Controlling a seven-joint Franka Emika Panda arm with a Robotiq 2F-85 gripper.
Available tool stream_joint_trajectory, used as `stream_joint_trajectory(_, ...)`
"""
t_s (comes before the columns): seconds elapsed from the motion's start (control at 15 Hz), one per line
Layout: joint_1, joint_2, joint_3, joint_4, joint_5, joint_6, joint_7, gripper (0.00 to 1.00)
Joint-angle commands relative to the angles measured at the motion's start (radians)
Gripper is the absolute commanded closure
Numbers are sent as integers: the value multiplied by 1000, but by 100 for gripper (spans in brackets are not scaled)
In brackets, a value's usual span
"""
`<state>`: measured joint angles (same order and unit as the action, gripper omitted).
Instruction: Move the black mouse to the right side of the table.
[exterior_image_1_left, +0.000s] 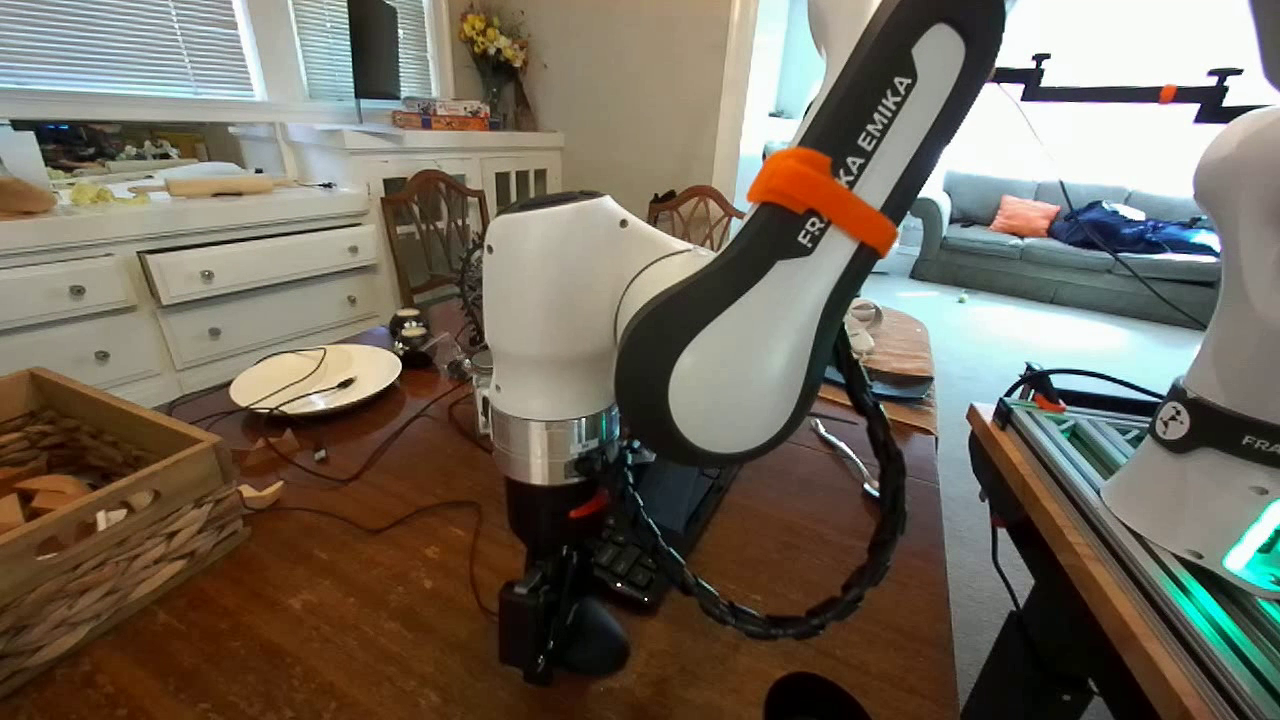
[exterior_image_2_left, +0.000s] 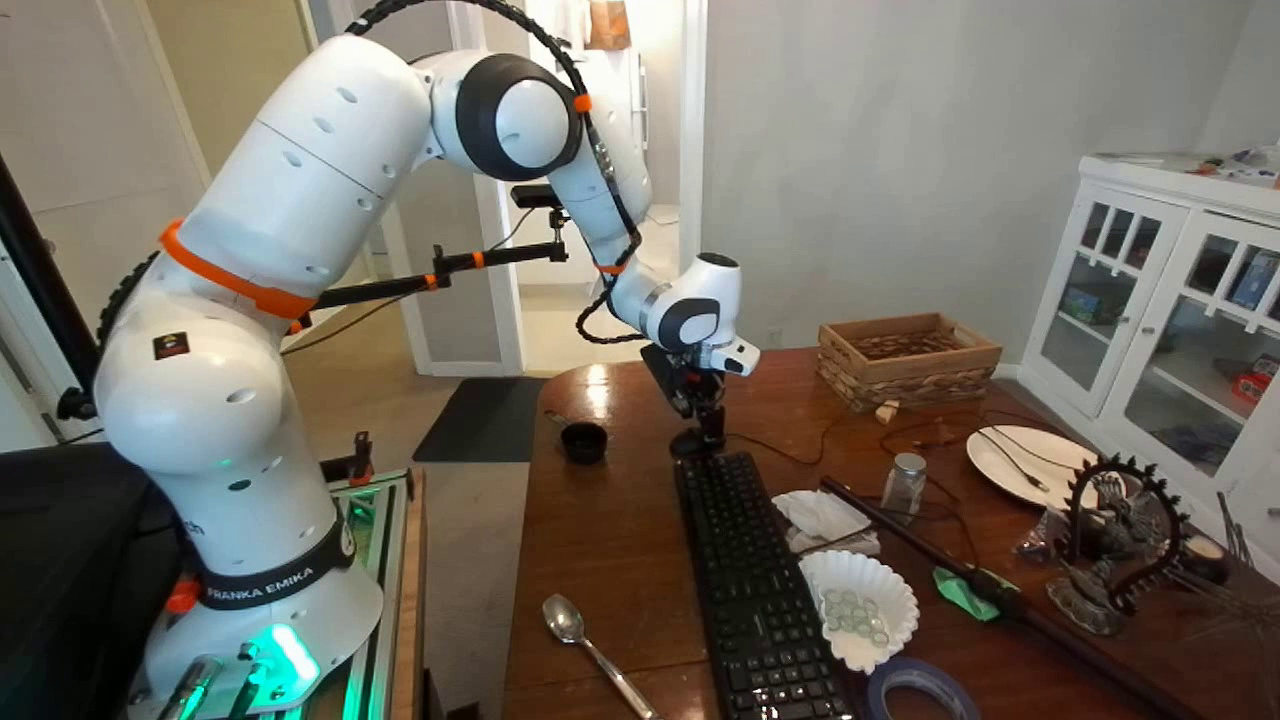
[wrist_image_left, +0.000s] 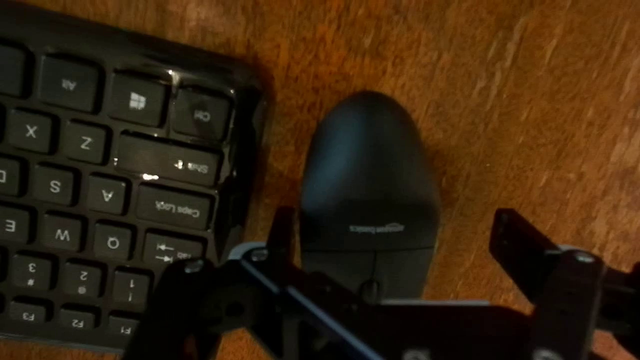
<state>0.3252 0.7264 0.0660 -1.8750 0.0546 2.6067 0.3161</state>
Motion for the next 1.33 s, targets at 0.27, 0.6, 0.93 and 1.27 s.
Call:
stream_joint_trajectory(0.27, 26, 33, -36, 33, -34, -31, 29, 0)
stream_joint_trajectory(0.6, 35, 49, -50, 53, -75, -14, 18, 34)
stream_joint_trajectory(0.93, 37, 59, -46, 77, -90, -17, 8, 58)
stream_joint_trajectory(1.27, 32, 8, -20, 53, -80, -3, -5, 58)
